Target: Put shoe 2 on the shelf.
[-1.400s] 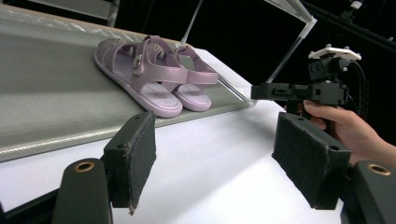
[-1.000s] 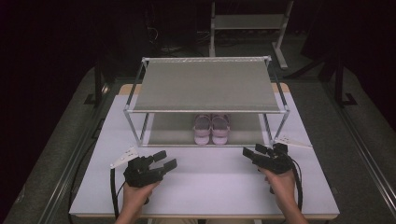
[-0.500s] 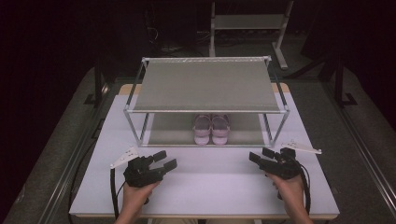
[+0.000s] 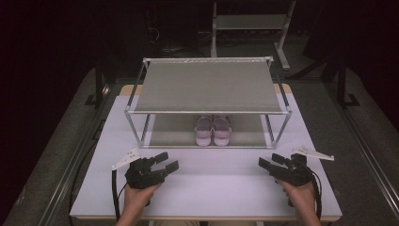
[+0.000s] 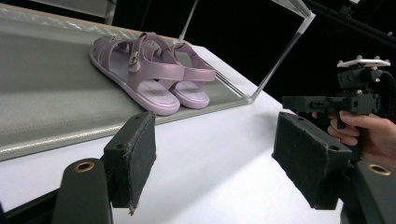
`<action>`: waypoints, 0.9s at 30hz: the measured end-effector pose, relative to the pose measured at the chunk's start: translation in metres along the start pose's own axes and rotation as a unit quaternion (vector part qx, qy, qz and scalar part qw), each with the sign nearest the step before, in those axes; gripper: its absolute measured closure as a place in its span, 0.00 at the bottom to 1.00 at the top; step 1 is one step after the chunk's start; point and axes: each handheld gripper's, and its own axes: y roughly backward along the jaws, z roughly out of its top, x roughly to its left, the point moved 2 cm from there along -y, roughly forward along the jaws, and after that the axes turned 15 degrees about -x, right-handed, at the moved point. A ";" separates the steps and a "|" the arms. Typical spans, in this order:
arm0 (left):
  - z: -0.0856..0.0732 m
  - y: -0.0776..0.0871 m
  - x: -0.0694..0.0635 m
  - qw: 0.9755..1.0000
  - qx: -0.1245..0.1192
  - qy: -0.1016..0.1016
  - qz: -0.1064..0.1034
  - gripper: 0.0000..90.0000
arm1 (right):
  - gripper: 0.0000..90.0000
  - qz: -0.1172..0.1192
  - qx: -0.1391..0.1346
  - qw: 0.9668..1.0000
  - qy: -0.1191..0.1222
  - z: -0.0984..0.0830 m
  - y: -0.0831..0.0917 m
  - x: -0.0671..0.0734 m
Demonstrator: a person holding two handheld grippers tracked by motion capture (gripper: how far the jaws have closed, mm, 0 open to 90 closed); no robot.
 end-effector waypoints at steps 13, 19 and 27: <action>0.000 -0.001 0.000 1.000 0.001 -0.001 0.000 0.33 | 0.32 -0.008 0.001 1.000 -0.004 -0.002 0.013 -0.008; 0.000 -0.001 0.000 1.000 0.001 -0.001 0.000 0.33 | 0.32 -0.009 0.003 1.000 -0.003 -0.004 0.017 -0.010; 0.000 -0.001 0.000 1.000 0.002 -0.002 0.000 0.33 | 0.32 -0.010 0.005 1.000 -0.003 -0.005 0.023 -0.012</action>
